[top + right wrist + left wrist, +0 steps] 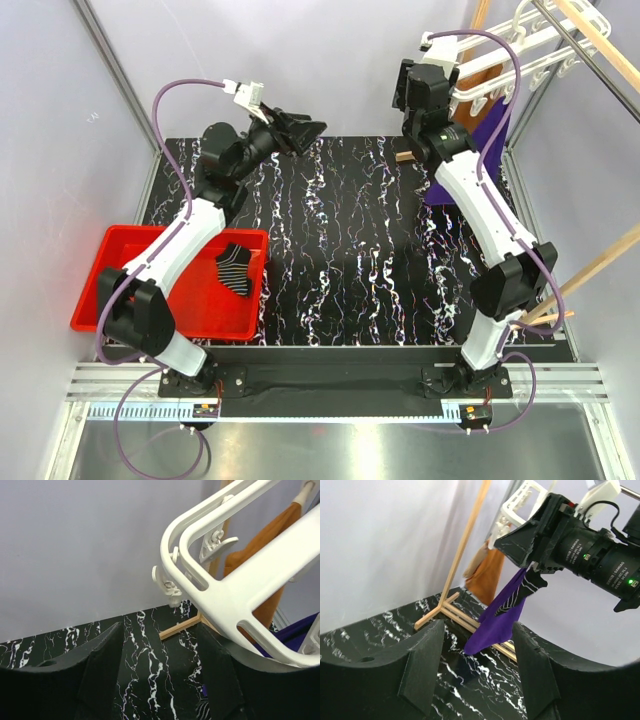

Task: Clip the socks to the hanger
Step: Rotate the hanger at the clothesline.

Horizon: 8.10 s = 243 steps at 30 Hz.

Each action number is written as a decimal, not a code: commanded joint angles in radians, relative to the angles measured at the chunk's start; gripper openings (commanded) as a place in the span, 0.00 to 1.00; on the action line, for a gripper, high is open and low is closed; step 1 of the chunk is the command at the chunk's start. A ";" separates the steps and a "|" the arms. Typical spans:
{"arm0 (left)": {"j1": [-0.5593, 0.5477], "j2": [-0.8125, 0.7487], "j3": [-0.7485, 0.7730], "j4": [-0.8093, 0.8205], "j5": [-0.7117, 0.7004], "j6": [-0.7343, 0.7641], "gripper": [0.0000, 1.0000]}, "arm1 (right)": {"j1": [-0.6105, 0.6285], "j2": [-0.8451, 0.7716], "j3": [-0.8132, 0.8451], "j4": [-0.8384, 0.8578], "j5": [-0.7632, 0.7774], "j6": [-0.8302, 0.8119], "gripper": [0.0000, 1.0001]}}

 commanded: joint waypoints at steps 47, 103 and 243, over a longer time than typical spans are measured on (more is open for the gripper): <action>-0.410 1.046 1.063 0.663 -0.166 0.478 0.76 | -0.048 -0.536 -0.275 -0.092 -0.353 0.196 0.67; -0.399 1.015 1.028 0.632 -0.266 0.442 0.18 | -0.048 -0.309 -0.263 0.064 -0.037 0.123 0.69; -0.459 1.186 1.269 0.592 -0.393 0.548 0.45 | -0.356 -0.442 -0.318 -0.193 -0.420 0.273 0.51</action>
